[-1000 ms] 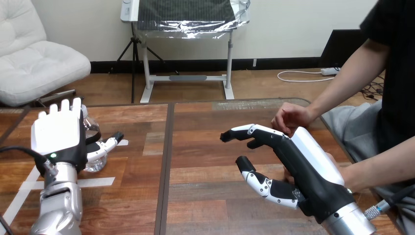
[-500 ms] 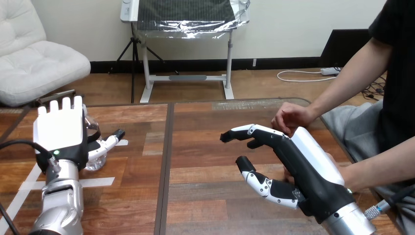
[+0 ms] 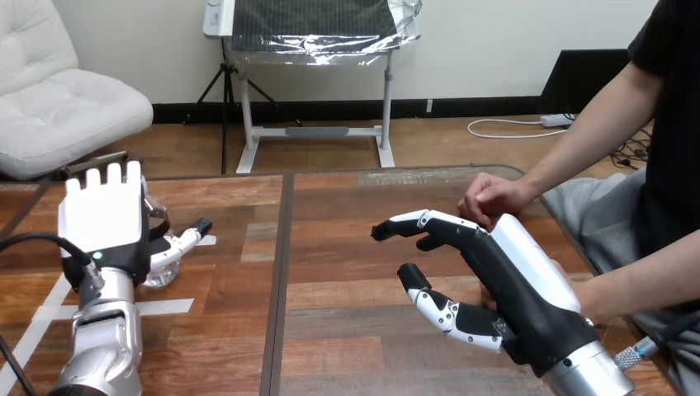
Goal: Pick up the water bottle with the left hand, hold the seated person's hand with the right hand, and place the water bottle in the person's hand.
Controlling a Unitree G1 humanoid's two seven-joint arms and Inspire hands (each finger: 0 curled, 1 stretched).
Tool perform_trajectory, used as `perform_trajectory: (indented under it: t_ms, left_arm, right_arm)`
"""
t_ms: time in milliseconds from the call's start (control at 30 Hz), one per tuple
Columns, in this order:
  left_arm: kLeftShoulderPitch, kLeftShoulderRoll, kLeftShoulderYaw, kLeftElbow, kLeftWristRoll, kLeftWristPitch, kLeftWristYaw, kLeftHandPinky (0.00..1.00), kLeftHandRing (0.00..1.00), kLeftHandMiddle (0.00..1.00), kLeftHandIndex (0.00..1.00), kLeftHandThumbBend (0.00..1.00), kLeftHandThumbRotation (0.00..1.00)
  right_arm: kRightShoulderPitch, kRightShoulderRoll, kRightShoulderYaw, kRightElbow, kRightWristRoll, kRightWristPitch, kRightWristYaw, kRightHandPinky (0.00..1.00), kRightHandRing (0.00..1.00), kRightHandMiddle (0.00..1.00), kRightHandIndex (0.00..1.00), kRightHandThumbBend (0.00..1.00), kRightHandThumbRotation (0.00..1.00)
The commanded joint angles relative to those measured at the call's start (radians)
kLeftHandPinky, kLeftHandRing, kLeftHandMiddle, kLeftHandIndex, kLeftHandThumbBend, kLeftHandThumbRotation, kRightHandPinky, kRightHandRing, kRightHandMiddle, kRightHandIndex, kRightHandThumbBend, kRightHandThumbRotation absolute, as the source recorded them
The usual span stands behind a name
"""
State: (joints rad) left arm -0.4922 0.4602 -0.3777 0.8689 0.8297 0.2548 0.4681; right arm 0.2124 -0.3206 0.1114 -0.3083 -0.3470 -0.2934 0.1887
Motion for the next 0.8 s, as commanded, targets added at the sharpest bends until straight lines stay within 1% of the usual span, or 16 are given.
perform_trajectory:
  t_ms: [0,300,433,567,667,767]
  left_arm:
    - [-0.066,0.014,-0.006,-0.035,0.006,0.005,0.0,1.0,1.0,1.0,1.0,0.67,1.0]
    - [-0.052,0.018,-0.006,-0.05,0.005,-0.002,-0.004,0.99,1.0,1.0,0.99,0.65,1.0]
    - [-0.038,0.021,-0.007,-0.067,0.005,0.005,-0.027,0.99,1.0,1.0,0.98,0.66,1.0]
    - [-0.03,0.023,-0.007,-0.077,0.004,0.004,-0.033,0.97,0.99,0.99,0.96,0.67,1.0]
    - [0.002,0.026,0.004,-0.127,-0.01,-0.006,-0.053,0.96,0.98,0.98,0.96,0.66,1.0]
    - [0.022,0.022,0.009,-0.143,-0.017,-0.008,-0.048,0.95,0.97,0.97,0.95,0.66,1.0]
  right_arm:
    - [-0.054,-0.007,-0.024,-0.043,0.013,0.002,-0.002,0.73,0.79,0.77,0.71,0.17,0.0]
    - [-0.061,-0.005,-0.022,-0.032,0.02,-0.006,-0.003,0.73,0.79,0.77,0.71,0.17,0.0]
    - [-0.066,0.0,-0.018,-0.03,0.016,-0.008,-0.007,0.72,0.79,0.76,0.71,0.17,0.0]
    - [-0.067,0.002,-0.017,-0.031,0.015,-0.003,-0.006,0.72,0.78,0.76,0.7,0.16,0.0]
    - [-0.065,0.0,-0.017,-0.038,0.013,0.007,-0.002,0.72,0.78,0.75,0.7,0.16,0.0]
    - [-0.064,0.003,-0.017,-0.04,0.016,0.011,-0.002,0.72,0.78,0.75,0.7,0.16,0.0]
